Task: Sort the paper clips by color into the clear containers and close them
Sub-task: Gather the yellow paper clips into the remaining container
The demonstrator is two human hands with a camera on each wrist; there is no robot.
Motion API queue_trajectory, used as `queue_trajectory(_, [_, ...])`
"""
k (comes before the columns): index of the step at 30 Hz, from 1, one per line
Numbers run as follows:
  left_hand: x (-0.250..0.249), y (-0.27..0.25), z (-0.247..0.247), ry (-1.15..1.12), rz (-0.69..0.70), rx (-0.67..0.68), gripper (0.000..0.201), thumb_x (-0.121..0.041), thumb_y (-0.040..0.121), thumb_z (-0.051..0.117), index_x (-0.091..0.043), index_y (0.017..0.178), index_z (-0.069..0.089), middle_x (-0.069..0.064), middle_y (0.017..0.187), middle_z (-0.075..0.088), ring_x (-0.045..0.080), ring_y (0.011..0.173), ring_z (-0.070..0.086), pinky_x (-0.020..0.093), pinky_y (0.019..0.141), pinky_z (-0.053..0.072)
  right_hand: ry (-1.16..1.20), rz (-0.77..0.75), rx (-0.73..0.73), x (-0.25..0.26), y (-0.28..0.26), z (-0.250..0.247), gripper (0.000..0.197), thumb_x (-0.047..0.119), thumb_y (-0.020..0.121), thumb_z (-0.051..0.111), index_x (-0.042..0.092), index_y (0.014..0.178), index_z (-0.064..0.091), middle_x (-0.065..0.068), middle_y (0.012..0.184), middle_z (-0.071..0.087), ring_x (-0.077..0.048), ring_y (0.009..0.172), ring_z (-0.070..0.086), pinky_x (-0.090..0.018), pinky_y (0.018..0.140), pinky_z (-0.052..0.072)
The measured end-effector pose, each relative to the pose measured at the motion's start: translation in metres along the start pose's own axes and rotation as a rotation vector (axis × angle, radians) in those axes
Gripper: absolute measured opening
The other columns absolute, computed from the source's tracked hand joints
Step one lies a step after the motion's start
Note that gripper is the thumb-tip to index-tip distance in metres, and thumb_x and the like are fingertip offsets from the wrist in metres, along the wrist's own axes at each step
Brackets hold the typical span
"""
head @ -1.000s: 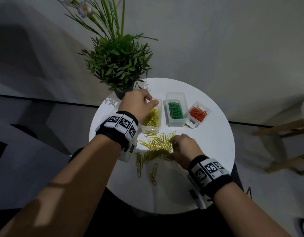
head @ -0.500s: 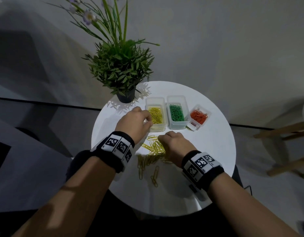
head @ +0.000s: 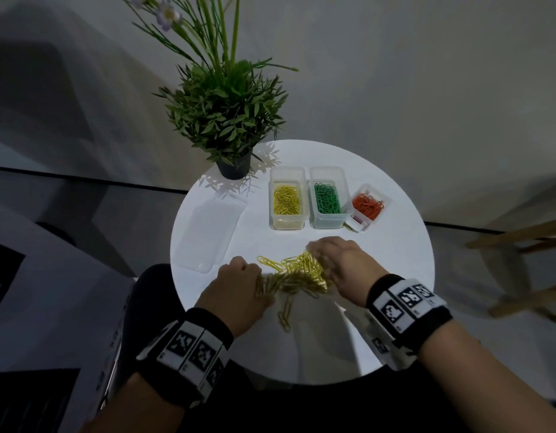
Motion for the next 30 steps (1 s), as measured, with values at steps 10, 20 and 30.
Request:
queue_trajectory(10, [-0.025,0.012,0.005,0.037,-0.081,-0.061,0.127,-0.059,0.055,0.083,-0.014,0.150,0.012,0.011,0.132,0.029,0.029,0.110,0.048,0.036,0.089,0.046,-0.073,0.102,0.115,0.007,0.009,0.014,0.112,0.034,0.060,0.087,0.026,0.150,0.020,-0.004,0.139,0.033,-0.026,0.126,0.035,-0.034,0.104,0.039])
queue_trajectory(20, [-0.049,0.030,0.003,-0.075,-0.057,0.004,0.073,-0.042,0.069,0.077,-0.022,0.128,0.040,0.008,0.124,0.032,0.029,0.112,0.046,0.039,0.087,0.045,-0.044,0.098,0.050,0.026,0.016,0.019,0.046,0.014,0.078,0.069,0.018,0.123,0.058,-0.009,0.118,0.049,-0.029,0.108,0.054,-0.031,0.088,0.043])
queue_trajectory(30, [-0.055,0.043,-0.001,-0.110,0.046,-0.011,0.028,-0.008,0.088,0.048,-0.016,0.114,0.056,0.013,0.112,0.044,0.032,0.097,0.055,0.035,0.079,0.043,-0.024,0.184,-0.024,0.025,0.013,0.012,0.026,0.007,0.084,0.057,0.012,0.109,0.064,-0.012,0.109,0.058,-0.029,0.104,0.056,-0.028,0.081,0.040])
Point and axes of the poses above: each hand's wrist, its own y-axis towards the middle knuckle, its own z-axis out of the palm, x = y × z, the point moved 7 cm from there along y, towards the middle knuckle
